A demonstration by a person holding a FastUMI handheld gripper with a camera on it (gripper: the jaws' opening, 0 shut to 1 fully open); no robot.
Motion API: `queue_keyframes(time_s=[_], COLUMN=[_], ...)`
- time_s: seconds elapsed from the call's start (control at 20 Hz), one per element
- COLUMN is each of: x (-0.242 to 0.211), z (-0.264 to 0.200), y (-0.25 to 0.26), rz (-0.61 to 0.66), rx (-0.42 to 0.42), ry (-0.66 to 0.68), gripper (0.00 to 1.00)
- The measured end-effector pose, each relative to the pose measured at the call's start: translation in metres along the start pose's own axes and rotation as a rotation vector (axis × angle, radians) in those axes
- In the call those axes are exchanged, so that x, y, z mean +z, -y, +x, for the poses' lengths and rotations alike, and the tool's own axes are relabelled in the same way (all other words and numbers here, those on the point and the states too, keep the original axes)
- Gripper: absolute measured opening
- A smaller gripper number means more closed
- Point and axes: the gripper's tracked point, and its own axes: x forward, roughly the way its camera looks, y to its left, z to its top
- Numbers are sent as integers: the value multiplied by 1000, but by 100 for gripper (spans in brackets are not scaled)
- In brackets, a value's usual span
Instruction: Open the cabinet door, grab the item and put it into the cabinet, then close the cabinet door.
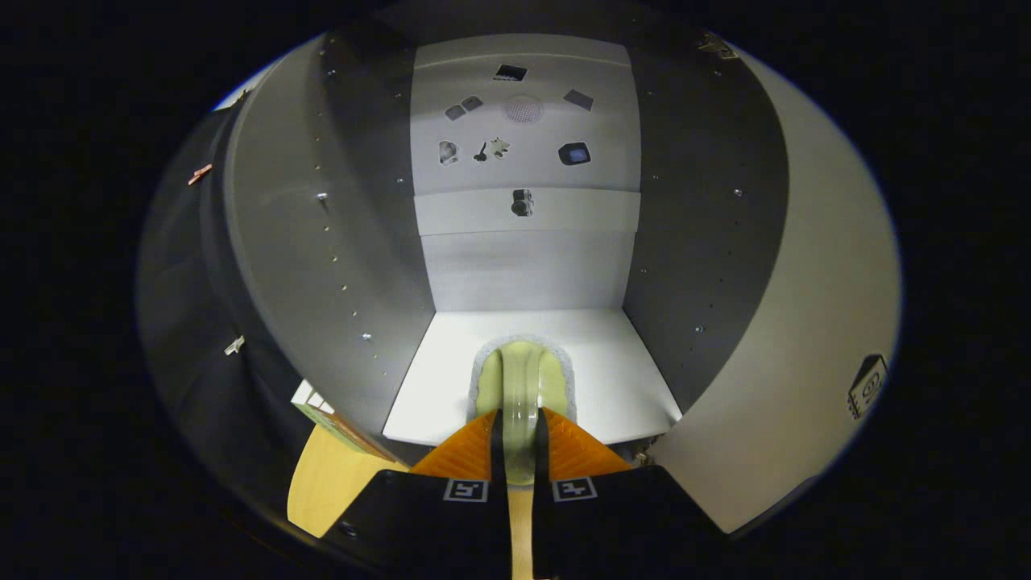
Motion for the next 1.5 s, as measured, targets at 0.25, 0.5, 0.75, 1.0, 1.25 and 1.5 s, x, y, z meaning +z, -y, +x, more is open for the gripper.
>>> queue_keyframes(time_s=[0.25, 0.5, 0.75, 1.0, 1.25, 1.5], x=[0, -16, -19, -16, -17, 9], z=[52, 98, 126, 138, 135, 112], y=[10, 20, 21, 15, 6, 10], rz=[-11, 0, 15, 26, 32, 31], rx=[-37, -50, -53, -57, -42, -46], ry=[-55, -131, -154, -175, -180, -73], gripper=[14, 14, 16, 20, 52, 100])
